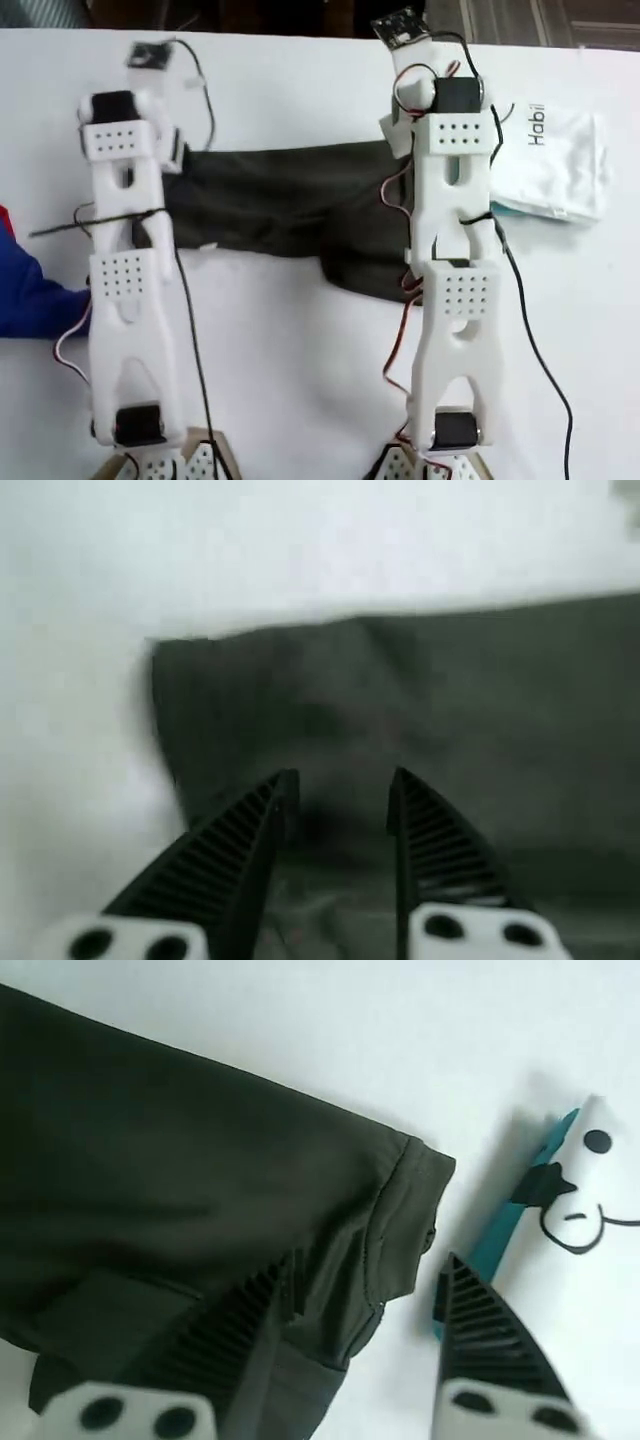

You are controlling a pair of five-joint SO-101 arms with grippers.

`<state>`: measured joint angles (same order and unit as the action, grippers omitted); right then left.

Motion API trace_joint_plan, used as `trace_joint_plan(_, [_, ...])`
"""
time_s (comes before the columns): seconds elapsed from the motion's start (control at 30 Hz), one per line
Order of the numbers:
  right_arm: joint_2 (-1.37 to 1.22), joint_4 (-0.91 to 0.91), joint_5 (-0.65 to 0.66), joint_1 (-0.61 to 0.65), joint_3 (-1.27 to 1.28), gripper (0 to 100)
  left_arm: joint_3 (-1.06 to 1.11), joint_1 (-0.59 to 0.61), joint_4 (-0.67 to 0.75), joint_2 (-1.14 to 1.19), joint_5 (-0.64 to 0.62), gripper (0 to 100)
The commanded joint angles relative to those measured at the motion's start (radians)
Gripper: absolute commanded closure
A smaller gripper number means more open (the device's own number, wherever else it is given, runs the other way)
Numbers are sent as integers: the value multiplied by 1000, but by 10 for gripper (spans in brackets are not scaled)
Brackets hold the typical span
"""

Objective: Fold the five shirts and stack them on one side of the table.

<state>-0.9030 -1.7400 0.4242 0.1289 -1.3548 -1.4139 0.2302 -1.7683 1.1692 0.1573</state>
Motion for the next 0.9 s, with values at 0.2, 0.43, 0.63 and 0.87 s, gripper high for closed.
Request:
trace_joint_plan(0.2, [-137, 125, 0, 214, -14, 783, 111, -23, 173, -68, 6, 831])
trace_joint_plan(0.43, [-189, 266, -2, 364, -12, 786, 4, 20, -3, -80, -55, 831])
trace_joint_plan(0.63, [-226, 357, -68, 401, -12, 786, 105, 103, -25, -181, -58, 831])
trace_joint_plan(0.87, [-228, 380, -204, 397, -11, 786, 513, 175, -18, -396, -68, 832])
